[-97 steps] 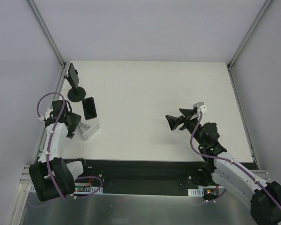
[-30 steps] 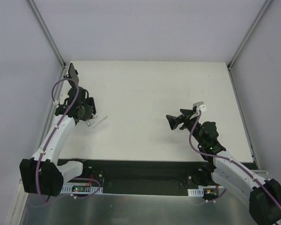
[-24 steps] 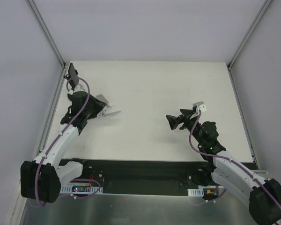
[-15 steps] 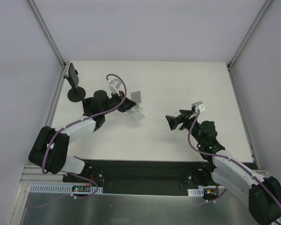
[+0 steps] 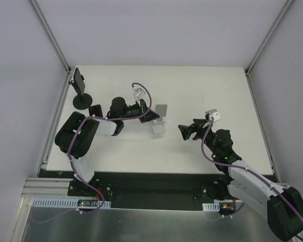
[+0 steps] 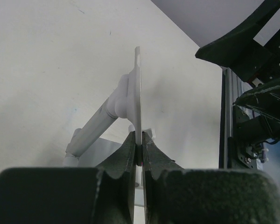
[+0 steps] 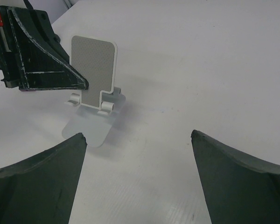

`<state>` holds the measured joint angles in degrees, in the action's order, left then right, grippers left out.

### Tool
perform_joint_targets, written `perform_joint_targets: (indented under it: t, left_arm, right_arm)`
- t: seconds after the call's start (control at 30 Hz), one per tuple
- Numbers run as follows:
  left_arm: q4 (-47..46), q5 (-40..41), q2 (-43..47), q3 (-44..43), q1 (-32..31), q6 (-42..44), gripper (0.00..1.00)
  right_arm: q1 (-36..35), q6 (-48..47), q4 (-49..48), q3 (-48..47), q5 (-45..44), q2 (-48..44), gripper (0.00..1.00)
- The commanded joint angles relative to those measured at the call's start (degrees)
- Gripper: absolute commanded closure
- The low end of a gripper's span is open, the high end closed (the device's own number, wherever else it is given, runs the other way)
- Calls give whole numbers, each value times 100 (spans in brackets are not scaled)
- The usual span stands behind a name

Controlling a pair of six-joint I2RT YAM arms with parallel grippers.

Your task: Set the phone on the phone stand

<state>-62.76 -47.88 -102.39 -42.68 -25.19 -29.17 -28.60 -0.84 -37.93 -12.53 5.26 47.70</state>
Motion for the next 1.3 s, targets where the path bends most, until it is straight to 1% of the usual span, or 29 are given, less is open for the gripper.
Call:
perform_joint_targets:
  t: [0.0, 0.13, 0.27, 0.33, 0.4, 0.43, 0.5, 0.57, 0.67, 0.7, 0.73, 0.77, 0.8, 0.83, 0.87, 0.93, 0.97, 1.0, 1.07, 1.1, 1.17, 1.2, 1.27]
  left_arm:
    - [-245, -521, 53, -189, -56, 157, 94]
    - [-184, -591, -44, -48, -56, 139, 91]
    - [-166, -565, -106, 31, -56, 140, 94]
    - [-227, -530, -19, 119, -47, 113, 94]
    - [-219, -442, 131, 303, -47, 139, 85]
    - [-123, -416, 297, 356, -39, 174, 79]
    - [270, -319, 465, 488, -4, 280, 64]
    - [448, -231, 728, 671, 5, 289, 57]
    - [519, 6, 1237, 1049, 49, 131, 38]
    - [650, 59, 1387, 1112, 75, 113, 35]
    - [1130, 268, 1719, 1156, 154, 113, 27]
    - [1526, 409, 1896, 1104, 207, 130, 21]
    - [1991, 524, 2063, 1060, 268, 139, 20]
    - [2805, 656, 2378, 1016, 347, 148, 1]
    - [3527, 1231, 2512, 781, 522, 174, 1]
    - [4645, 1814, 2784, 464, 707, 210, 1]
    - [5842, 2470, 2838, 131, 926, 236, 1]
    - [6359, 2876, 2865, -46, 1041, 219, 1]
    - [7675, 3344, 2786, -528, 1322, 201, 1]
    - [8039, 3851, 2742, -670, 1524, 262, 1]
    - [8472, 4407, 2584, -1030, 1666, 473, 1]
    - [8882, 4758, 2514, -1145, 1814, 473, 1]
    - [9079, 4998, 2268, -1436, 1965, 561, 1]
  right_arm:
    - [21, 49, -329, -232, 107, 28, 3]
    - [30, 49, -329, -214, 98, 2, 3]
    - [30, 49, -329, -197, 98, -24, 3]
    - [30, 49, -329, -197, 90, -33, 3]
    - [21, 49, -329, -197, 98, -15, 3]
    - [30, 49, -329, -205, 90, -7, 3]
    - [21, 49, -329, -205, 116, -24, 3]
    - [21, 49, -329, -197, 107, -24, 3]
    - [21, 49, -329, -188, 98, -33, 3]
    - [21, 49, -329, -188, 98, -42, 3]
    - [30, 49, -329, -197, 116, -33, 3]
    - [30, 49, -329, -197, 116, -42, 3]
    - [30, 49, -329, -197, 107, -33, 3]
    - [30, 49, -329, -197, 116, -33, 3]
    - [21, 49, -329, -197, 116, -33, 3]
    - [21, 58, -338, -197, 116, -33, 3]
    - [30, 58, -338, -197, 125, -33, 4]
    - [30, 58, -338, -197, 116, -42, 3]
    - [21, 58, -338, -188, 116, -51, 3]
    - [21, 58, -338, -188, 116, -51, 3]
    - [21, 58, -338, -179, 107, -77, 3]
    - [21, 49, -338, -170, 98, -86, 3]
    - [30, 49, -338, -170, 98, -112, 3]
